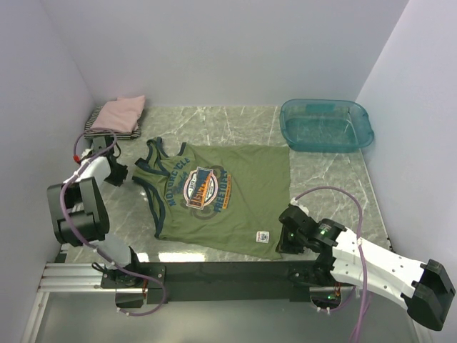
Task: Fold and stack the tank tops
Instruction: Flatten the tank top out
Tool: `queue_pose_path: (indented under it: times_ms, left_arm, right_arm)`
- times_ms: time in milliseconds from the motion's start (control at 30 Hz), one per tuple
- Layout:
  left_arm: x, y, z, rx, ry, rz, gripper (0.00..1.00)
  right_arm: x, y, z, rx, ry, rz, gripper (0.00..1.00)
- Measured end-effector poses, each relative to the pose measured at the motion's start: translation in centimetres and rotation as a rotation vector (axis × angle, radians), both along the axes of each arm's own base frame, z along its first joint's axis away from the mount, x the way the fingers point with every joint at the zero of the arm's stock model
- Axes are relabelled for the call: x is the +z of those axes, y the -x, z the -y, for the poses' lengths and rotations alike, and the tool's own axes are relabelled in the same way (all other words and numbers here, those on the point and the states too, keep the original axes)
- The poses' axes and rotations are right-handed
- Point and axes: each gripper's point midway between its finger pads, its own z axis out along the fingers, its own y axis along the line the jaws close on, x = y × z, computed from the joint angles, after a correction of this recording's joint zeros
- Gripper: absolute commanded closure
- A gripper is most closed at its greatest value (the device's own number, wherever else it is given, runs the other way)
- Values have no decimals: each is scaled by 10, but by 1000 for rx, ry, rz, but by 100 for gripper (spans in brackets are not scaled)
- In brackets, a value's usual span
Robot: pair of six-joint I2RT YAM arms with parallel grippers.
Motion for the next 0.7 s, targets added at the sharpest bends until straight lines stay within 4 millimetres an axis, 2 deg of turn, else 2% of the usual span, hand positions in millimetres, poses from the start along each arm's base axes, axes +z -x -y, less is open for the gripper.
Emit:
queue_pose_path:
  times_ms: [67, 167, 233, 400, 600, 667, 700]
  left_arm:
    - [13, -5, 6, -27, 4, 44, 52]
    - [32, -11, 16, -75, 5, 130, 47]
    - [35, -9, 21, -100, 9, 149, 47]
    - [19, -5, 38, -176, 49, 127, 45]
    - [-8, -10, 60, -253, 105, 79, 45]
    - [-15, -9, 62, -257, 113, 59, 47]
    - [-14, -12, 62, -258, 114, 65, 52]
  right_arm:
    - [0, 0, 0, 0, 1, 0, 95]
    - [0, 0, 0, -1, 0, 0, 95]
    - [0, 0, 0, 0, -1, -1, 95]
    - [0, 0, 0, 1, -2, -2, 95]
    - [0, 0, -1, 1, -6, 0, 95]
    - [0, 0, -1, 2, -12, 3, 95]
    - [-1, 1, -1, 1, -13, 3, 95]
